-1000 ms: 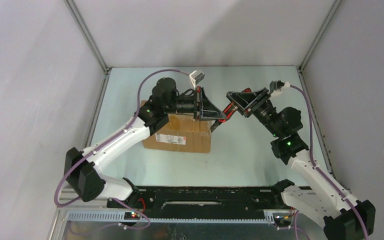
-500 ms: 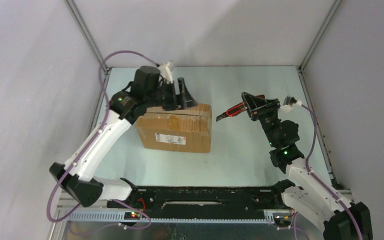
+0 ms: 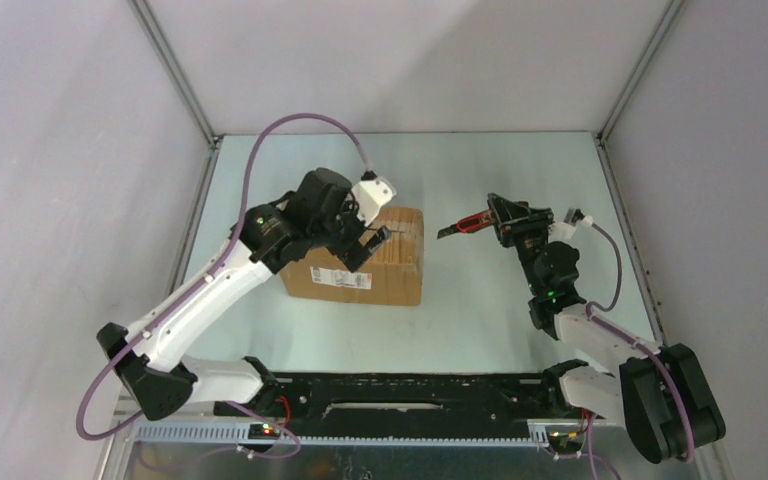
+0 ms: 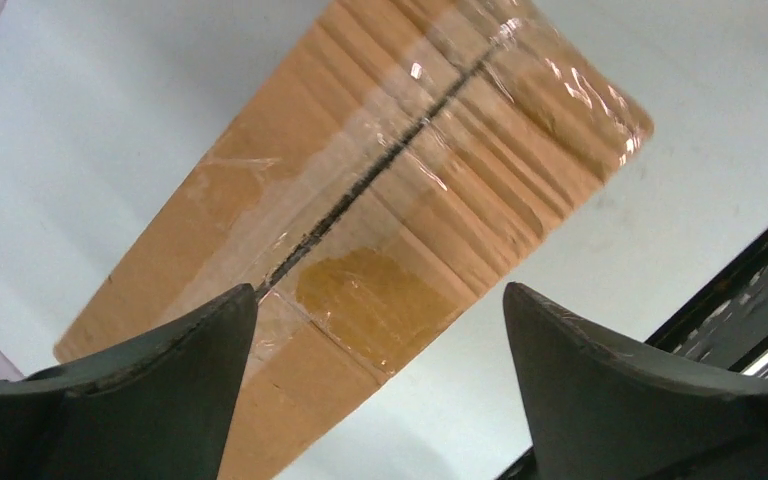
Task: Unpack the express box
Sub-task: Adjust the knife, then cut the express box at the center of the board.
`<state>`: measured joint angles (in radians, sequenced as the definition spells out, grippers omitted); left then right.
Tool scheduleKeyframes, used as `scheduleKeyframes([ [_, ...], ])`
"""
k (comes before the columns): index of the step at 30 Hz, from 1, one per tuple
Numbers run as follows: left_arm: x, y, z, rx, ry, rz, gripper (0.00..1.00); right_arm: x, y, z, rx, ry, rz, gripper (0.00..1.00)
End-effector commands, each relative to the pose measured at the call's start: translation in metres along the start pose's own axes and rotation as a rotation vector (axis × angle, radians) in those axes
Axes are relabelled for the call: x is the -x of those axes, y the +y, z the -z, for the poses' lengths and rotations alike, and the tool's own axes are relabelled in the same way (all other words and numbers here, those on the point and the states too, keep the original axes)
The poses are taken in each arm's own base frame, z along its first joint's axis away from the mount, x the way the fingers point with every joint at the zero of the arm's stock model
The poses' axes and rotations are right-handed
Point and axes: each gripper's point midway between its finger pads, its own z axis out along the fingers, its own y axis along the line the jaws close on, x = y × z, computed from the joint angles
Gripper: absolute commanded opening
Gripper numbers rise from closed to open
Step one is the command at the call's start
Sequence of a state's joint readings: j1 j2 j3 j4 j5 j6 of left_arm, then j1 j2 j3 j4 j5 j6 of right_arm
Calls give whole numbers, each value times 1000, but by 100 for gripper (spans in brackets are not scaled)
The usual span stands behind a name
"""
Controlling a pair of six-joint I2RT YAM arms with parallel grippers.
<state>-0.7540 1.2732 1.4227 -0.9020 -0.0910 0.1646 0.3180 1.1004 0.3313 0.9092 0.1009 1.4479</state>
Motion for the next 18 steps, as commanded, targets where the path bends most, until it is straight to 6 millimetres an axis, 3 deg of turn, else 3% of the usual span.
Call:
scheduleKeyframes([
  [1,7,-26,4,-202,-95,-340,99,6,23,-1,104,-11,-23,0],
  [10,-19,-51,-24,-271,-31,-509,100,0,16,-12,130,17,-82,0],
  [18,-24,-36,-48,-143,-4,-644,100,-2,10,-21,133,6,-105,0],
])
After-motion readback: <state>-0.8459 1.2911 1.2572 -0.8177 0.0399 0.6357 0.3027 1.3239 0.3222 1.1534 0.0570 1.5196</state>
